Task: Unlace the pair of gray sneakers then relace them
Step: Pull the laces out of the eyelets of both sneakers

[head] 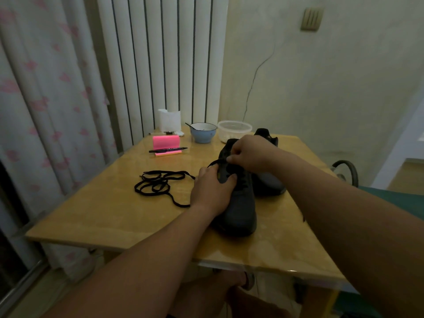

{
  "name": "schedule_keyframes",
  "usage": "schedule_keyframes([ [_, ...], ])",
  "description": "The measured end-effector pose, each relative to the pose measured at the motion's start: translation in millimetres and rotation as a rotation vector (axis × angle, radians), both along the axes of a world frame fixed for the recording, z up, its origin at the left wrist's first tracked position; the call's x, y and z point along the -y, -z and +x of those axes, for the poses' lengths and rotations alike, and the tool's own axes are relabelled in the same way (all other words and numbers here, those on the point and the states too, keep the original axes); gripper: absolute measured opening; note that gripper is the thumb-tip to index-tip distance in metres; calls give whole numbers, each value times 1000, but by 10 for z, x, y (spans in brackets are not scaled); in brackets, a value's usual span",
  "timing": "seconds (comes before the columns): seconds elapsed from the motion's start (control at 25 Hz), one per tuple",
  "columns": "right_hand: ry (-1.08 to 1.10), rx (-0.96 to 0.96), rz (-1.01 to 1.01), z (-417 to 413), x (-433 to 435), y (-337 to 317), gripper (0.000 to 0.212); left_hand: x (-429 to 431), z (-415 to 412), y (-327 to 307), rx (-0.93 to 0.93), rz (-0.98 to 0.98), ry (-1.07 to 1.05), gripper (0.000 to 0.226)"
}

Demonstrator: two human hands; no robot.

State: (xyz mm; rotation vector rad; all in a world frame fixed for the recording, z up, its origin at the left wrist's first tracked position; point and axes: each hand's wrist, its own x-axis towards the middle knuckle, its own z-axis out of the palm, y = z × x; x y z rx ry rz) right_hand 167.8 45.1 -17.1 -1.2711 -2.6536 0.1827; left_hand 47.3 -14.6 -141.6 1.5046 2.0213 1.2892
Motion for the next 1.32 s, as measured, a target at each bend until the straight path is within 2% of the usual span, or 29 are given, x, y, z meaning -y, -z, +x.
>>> schedule_keyframes([
  [0.04, -39, -228, -127, 62, 0, -6, 22, 4, 6, -12, -12, -8, -3, 47],
  [0.12, -145, -787, -518, 239, 21, -32, 21, -9, 0, -18, -32, -19, -4, 47],
  [0.16, -158, -951, -697, 317, 18, -67, 24, -14, -3, -12, -42, -14, -2, 48],
  [0.2, -128, -971, -782, 366, -7, -97, 28, -20, -11, -5, -50, -5, 2, 48],
  [0.24, -55, -854, -758, 401, -53, -123, 34, -26, -21, 1, -58, 1, 9, 46],
  [0.36, 143, -49, -296, 396, -96, -229, 47, -32, -29, -2, -77, -3, 25, 43],
  [0.4, 134, 71, -203, 371, -89, -231, 43, -30, -28, -5, -85, -10, 25, 44],
  [0.44, 101, 59, -181, 351, -74, -213, 34, -21, -29, -12, -91, -14, 26, 45],
  [0.52, -16, -222, -293, 343, -33, -142, 20, -9, -27, -22, -94, -21, 31, 45],
  [0.56, -74, -465, -397, 355, 3, -120, 21, -2, -23, -26, -95, -30, 33, 45],
  [0.68, -170, -1417, -858, 397, 77, -206, 29, -7, -27, -43, -93, -45, 30, 48],
  [0.72, -156, -1587, -964, 410, 92, -233, 28, -7, -29, -36, -89, -48, 27, 50],
  [0.76, -92, -1599, -967, 419, 87, -252, 29, -1, -25, -29, -91, -46, 27, 51],
  [0.8, 10, -1422, -858, 432, 45, -256, 30, 2, -23, -24, -97, -46, 26, 53],
  [0.88, 199, -661, -451, 440, 34, -135, 31, 0, -25, -27, -116, -54, 20, 53],
  [0.92, 245, -362, -325, 439, 8, -24, 32, 2, -36, -37, -125, -59, 28, 52],
  [0.96, 283, -208, -261, 436, 1, 82, 30, 14, -52, -65, -126, -65, 44, 49],
  [1.04, 338, -271, -106, 437, 17, 273, 23, 34, -95, -132, -119, -50, 75, 44],
  [1.12, 349, -341, 272, 428, 89, 404, 26, 63, -96, -222, -189, 70, 36, 47],
  [1.16, 327, -373, 355, 412, 126, 456, 28, 83, -78, -286, -264, 167, 1, 49],
  [1.24, 300, -427, 213, 331, 215, 567, 31, 52, -49, -416, -430, 278, -14, 47],
  [1.32, 331, -459, -12, 245, 273, 701, 39, -52, -75, -554, -514, 172, 50, 39],
])
